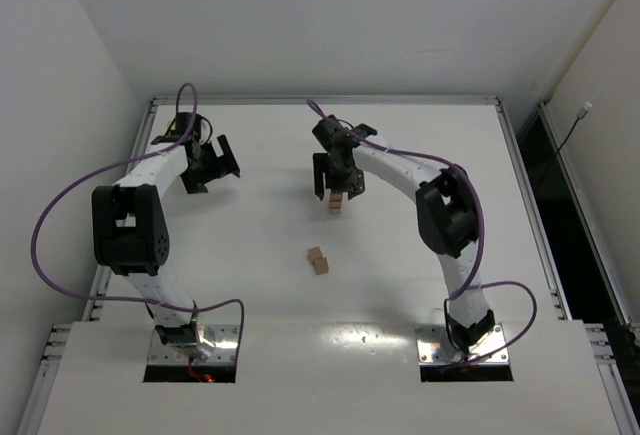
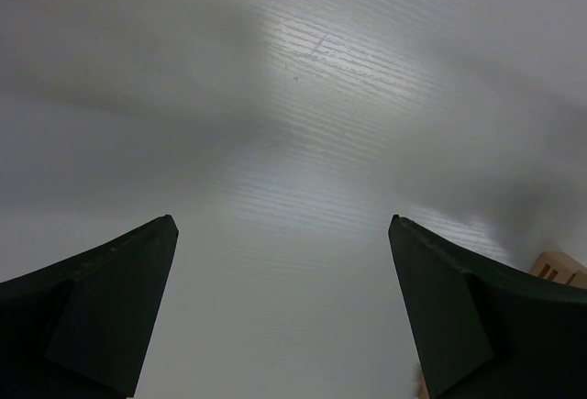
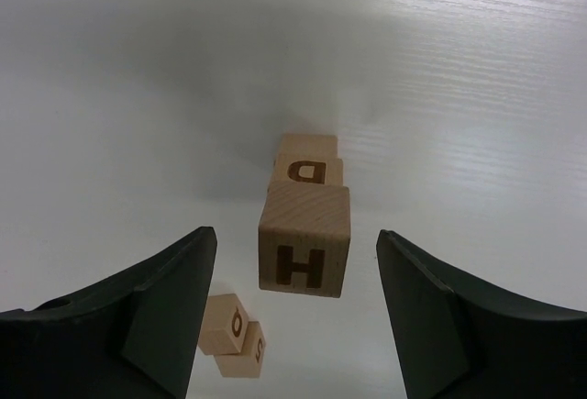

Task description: Build the wood block tower

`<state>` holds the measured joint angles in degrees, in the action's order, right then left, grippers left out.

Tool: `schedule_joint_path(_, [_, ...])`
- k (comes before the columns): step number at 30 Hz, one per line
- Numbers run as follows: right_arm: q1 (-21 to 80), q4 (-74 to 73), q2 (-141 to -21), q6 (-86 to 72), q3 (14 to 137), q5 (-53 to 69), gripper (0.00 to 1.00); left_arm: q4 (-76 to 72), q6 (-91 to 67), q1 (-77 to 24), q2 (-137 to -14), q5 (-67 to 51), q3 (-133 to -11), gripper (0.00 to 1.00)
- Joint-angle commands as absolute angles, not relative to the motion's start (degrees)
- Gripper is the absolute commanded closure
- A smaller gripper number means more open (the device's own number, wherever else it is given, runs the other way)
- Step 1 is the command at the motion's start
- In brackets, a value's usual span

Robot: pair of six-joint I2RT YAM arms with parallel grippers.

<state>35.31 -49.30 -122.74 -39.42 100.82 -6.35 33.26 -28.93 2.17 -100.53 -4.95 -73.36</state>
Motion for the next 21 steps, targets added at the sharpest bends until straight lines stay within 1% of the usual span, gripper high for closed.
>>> schedule_joint_path(1, [36.6, -47.9, -120.1, -39.0, 100.5, -5.9, 0.32, 32.3, -28.5, 1.8, -100.2, -5.6, -75.0, 0.00])
schedule_joint_path(4, [37.1, -47.4, -119.4, -37.6, 100.5, -8.3, 0.32, 32.3, -28.5, 1.8, -100.2, -5.6, -75.0, 0.00])
schedule_joint_path(6, [37.1, -46.9, -117.3, -36.0, 99.9, -9.8, 0.32, 32.3, -28.5, 1.8, -99.1, -4.9, -74.4, 0.00])
schedule_joint_path(9, [37.1, -42.9, -111.6, -31.8, 95.5, -9.2, 0.29, 31.6, -28.5, 1.8, -96.9, -4.9, -72.3, 0.00])
schedule_joint_path(10, [37.1, -41.6, -110.0, -30.0, 92.6, -8.1, 0.27, 31.1, -28.5, 1.8, -96.2, -4.9, -71.6, 0.00])
schedule_joint_path(11, [37.6, -39.3, -106.3, -27.3, 89.2, -6.2, 0.22, 30.6, -28.5, 1.2, -94.7, -4.9, -70.2, 0.00])
schedule_joint_path(12, [37.6, -38.1, -104.2, -27.2, 89.1, -5.2, 0.20, 30.6, -28.5, 1.2, -93.9, -4.9, -69.6, 0.00])
schedule_joint_path(15, [39.1, -35.3, -97.6, -21.8, 81.3, -4.7, 0.13, 30.6, -27.3, 1.2, -91.2, -4.4, -68.5, 0.00])
schedule_joint_path(16, [39.6, -33.8, -92.9, -18.8, 76.9, -5.2, 0.13, 30.1, -25.7, 0.5, -89.1, -4.4, -66.9, 0.00])
schedule_joint_path(18, [39.6, -32.5, -88.2, -15.9, 72.2, -7.9, 0.12, 30.1, -22.7, -0.5, -86.8, -6.8, -65.6, 0.00])
schedule_joint_path(19, [39.6, -31.9, -84.4, -12.6, 67.8, -10.8, 0.12, 30.1, -18.1, -2.4, -84.5, -8.6, -64.0, 0.00])
schedule_joint_path(21, [38.7, -31.9, -81.4, -9.9, 61.5, -14.7, 0.12, 30.8, -13.6, -4.9, -82.3, -15.1, -62.1, 0.00])
